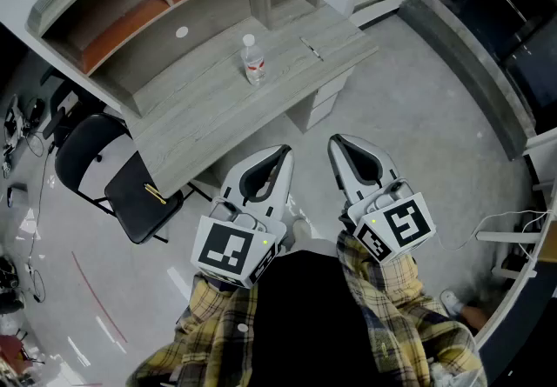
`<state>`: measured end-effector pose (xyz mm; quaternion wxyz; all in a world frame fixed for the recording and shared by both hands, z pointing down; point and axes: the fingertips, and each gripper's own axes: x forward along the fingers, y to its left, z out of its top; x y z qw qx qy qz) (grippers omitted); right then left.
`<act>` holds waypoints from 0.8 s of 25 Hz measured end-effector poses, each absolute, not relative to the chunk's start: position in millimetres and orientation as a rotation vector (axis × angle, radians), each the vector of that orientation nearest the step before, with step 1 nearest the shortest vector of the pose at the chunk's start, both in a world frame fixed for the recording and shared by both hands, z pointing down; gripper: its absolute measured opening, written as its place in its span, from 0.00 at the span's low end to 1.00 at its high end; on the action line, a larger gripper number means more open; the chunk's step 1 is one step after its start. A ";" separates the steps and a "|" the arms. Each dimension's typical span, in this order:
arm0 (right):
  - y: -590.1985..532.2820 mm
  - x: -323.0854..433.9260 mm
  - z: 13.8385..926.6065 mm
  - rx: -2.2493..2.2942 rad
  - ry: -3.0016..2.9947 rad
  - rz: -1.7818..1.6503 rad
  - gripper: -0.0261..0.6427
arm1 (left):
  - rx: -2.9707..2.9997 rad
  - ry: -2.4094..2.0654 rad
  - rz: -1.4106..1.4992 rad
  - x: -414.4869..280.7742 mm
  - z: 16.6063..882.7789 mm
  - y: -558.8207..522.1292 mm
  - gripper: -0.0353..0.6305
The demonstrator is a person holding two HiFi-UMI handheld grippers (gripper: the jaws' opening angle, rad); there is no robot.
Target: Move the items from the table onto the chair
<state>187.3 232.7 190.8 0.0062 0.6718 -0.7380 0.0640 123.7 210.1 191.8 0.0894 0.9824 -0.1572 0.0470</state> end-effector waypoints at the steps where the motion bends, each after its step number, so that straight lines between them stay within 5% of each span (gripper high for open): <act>1: 233.2 187.8 191.5 2.101 -2.311 0.201 0.07 | 2.924 -0.469 0.139 124.3 191.9 210.1 0.06; 20: 262.2 236.2 200.3 2.091 -2.392 0.241 0.07 | 2.898 -0.665 0.156 152.1 197.1 211.1 0.06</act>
